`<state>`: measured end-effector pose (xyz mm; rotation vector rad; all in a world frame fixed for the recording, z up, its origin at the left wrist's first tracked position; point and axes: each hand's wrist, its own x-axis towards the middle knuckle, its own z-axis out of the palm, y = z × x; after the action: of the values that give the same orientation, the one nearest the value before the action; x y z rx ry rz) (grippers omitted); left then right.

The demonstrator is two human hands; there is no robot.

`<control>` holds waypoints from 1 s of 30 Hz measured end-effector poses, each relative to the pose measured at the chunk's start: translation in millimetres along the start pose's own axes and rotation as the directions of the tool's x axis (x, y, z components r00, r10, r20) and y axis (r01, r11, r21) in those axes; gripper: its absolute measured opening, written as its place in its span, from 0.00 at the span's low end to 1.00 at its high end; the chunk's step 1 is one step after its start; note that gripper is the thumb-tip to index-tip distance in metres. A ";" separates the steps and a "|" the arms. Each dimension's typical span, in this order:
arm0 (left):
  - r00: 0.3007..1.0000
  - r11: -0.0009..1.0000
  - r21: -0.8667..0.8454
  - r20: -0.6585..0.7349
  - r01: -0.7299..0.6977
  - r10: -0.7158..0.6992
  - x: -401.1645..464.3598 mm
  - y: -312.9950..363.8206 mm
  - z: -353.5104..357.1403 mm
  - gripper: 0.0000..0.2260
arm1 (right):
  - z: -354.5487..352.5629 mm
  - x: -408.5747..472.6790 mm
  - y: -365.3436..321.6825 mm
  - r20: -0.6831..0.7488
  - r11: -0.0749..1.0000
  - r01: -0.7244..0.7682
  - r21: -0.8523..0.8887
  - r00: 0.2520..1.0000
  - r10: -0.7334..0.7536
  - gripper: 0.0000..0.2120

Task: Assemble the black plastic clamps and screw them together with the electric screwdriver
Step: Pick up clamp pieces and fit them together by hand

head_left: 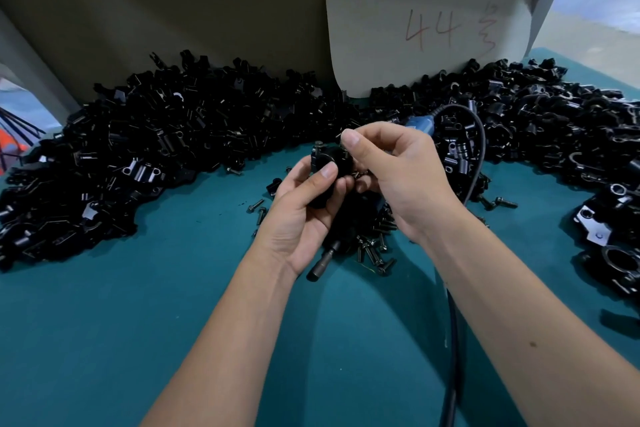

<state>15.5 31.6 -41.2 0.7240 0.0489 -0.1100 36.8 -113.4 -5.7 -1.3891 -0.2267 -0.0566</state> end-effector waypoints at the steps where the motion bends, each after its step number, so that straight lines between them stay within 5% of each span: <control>1: 1.000 1.000 -0.001 0.001 -0.002 0.002 0.0 0.5 -0.1 0.13 | 0.1 -0.8 0.4 0.007 1.000 0.005 -0.009 1.000 -0.005 0.06; 6: 0.999 0.999 -0.028 0.031 0.024 -0.023 -2.2 3.3 0.8 0.22 | 1.0 1.5 1.8 -0.071 0.995 0.040 -0.093 0.996 -0.047 0.12; 11: 0.999 0.992 0.122 -0.006 -0.032 0.033 0.8 -1.1 1.6 0.13 | -3.4 2.6 4.8 -0.094 0.987 0.047 -0.157 0.994 -0.062 0.11; 13: 0.997 0.985 0.154 0.012 -0.072 0.071 2.0 -1.6 2.2 0.16 | -2.2 2.9 3.1 -0.019 0.982 0.091 -0.164 0.995 -0.095 0.04; 16: 0.992 0.968 0.221 0.054 -0.121 0.112 2.7 -2.3 1.7 0.19 | -0.1 3.1 5.5 0.059 0.952 0.164 -0.258 0.986 -0.153 0.07; 24: 0.963 0.923 0.277 0.050 -0.268 0.265 4.6 -8.1 1.2 0.12 | 5.1 0.4 8.3 -0.029 0.950 0.176 -0.257 0.981 -0.189 0.08; 30: 0.952 0.895 0.326 0.072 -0.306 0.299 5.7 -6.1 -3.6 0.12 | 3.8 0.3 5.8 0.037 0.944 0.193 -0.267 0.981 -0.190 0.05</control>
<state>20.4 29.0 -48.4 1.0619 -0.1052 0.1786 37.6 -108.7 -10.6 -1.6350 -0.3736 -0.2498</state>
